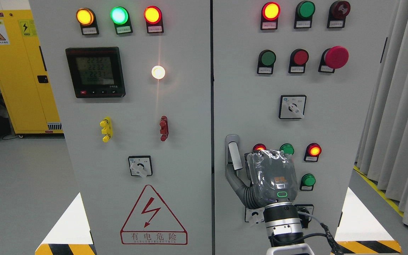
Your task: Release door handle
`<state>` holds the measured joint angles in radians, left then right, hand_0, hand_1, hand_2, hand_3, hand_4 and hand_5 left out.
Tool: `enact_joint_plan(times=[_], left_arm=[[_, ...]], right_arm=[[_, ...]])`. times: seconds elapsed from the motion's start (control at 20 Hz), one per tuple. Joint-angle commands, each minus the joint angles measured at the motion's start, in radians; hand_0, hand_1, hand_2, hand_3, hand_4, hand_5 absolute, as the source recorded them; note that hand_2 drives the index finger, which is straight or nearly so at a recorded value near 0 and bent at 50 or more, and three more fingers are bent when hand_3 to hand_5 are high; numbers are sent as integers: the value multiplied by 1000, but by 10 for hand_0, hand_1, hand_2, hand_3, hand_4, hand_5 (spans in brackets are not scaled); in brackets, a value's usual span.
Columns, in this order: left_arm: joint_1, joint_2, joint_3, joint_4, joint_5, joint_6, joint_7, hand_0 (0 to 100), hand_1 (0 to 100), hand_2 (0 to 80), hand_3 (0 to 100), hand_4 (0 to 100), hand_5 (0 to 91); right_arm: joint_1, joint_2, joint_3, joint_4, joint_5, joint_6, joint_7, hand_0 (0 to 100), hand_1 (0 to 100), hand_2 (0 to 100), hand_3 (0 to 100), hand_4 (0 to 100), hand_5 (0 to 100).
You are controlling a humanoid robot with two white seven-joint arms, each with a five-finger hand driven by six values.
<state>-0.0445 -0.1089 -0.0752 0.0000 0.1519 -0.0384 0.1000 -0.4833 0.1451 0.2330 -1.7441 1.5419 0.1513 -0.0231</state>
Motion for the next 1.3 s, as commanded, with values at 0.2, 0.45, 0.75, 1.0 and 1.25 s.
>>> enact_joint_plan(times=[0.2, 0.45, 0.75, 1.0, 1.25], left_arm=[[0, 0, 0, -12, 0, 0, 0, 120, 556, 0, 0, 0, 0], [0, 0, 0, -12, 0, 0, 0, 120, 556, 0, 0, 0, 0], [0, 0, 0, -12, 0, 0, 0, 120, 556, 0, 0, 0, 0], [0, 0, 0, -12, 0, 0, 0, 120, 556, 0, 0, 0, 0], [0, 0, 0, -12, 0, 0, 0, 120, 556, 0, 0, 0, 0]], right_arm=[[2, 2, -4, -12, 0, 2, -6, 557, 392, 973, 1000, 1000, 1000], [3, 2, -12, -15, 0, 1, -6, 568, 392, 972, 1000, 1000, 1000], [3, 1, -12, -15, 0, 2, -5, 557, 417, 971, 1000, 1000, 1000], [2, 1, -12, -15, 0, 13, -3, 577, 438, 970, 1000, 1000, 1000], [2, 1, -11, -15, 0, 13, -3, 586, 468, 969, 1000, 1000, 1000]])
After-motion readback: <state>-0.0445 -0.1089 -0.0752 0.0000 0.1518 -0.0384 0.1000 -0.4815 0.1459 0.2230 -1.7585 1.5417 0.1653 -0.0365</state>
